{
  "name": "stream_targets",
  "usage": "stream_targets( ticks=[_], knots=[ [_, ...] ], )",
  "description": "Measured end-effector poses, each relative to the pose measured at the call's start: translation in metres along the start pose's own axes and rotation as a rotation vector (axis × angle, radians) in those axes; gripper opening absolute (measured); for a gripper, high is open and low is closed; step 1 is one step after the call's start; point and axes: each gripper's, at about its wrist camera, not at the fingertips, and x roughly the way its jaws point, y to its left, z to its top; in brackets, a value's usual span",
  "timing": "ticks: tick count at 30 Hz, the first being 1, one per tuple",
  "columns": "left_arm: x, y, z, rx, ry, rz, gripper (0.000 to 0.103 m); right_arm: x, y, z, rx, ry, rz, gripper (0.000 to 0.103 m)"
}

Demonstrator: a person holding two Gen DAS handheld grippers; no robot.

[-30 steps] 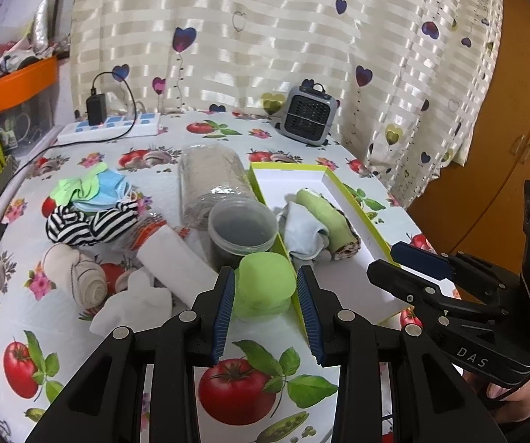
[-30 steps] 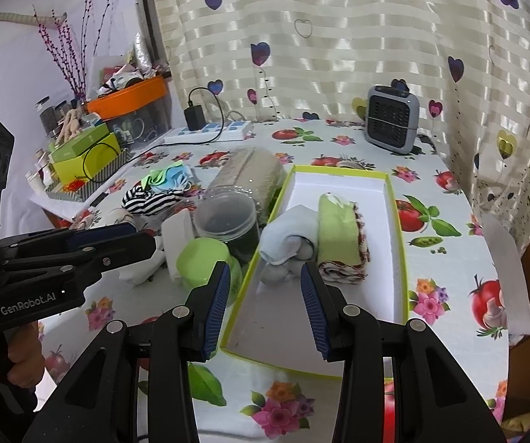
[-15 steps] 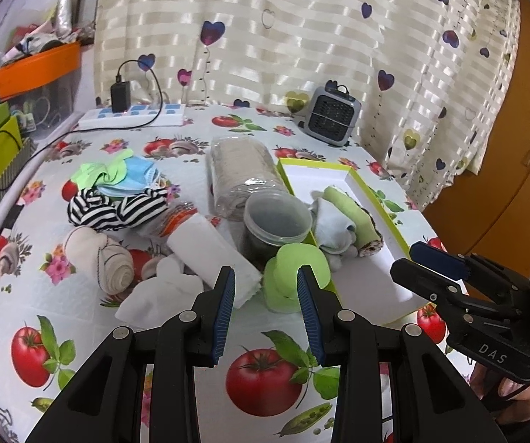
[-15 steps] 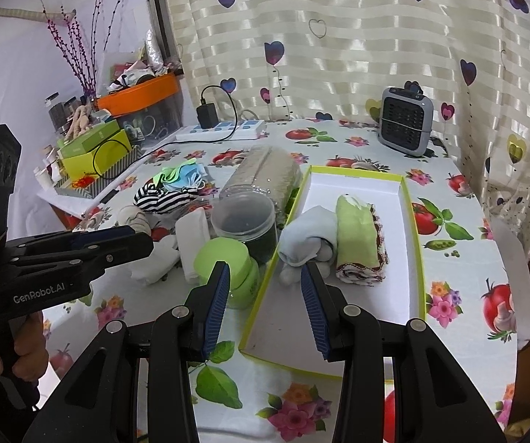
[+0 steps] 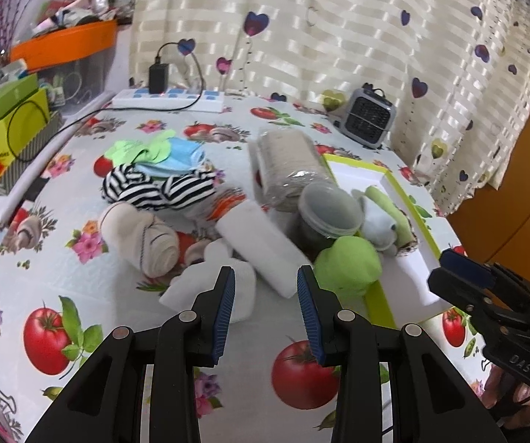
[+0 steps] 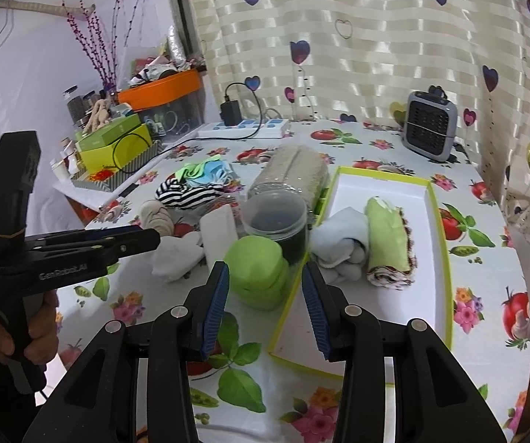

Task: Organize soft objects
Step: 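Withdraw both grippers from the box back toward the pile, then lower the left gripper onto the white knit glove and close it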

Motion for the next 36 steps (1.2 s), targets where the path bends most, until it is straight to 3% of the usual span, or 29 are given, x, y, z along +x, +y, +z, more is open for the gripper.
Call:
stream_targets(
  ticks=[4, 18, 24, 36],
  knots=[
    [0.006, 0.013, -0.006, -0.023, 0.019, 0.015, 0.034, 0.001, 0.005, -0.001, -0.018, -0.006, 0.011, 0.050],
    [0.021, 0.044, -0.013, -0.060, 0.036, 0.069, 0.040, 0.010, 0.019, -0.003, -0.059, 0.021, 0.057, 0.050],
    [0.030, 0.048, -0.009, -0.027, 0.025, 0.074, 0.045, 0.014, 0.019, -0.003, -0.061, 0.026, 0.066, 0.050],
    [0.059, 0.041, -0.015, 0.043, 0.089, 0.045, 0.050, 0.020, 0.022, -0.002, -0.065, 0.038, 0.070, 0.050]
  ],
)
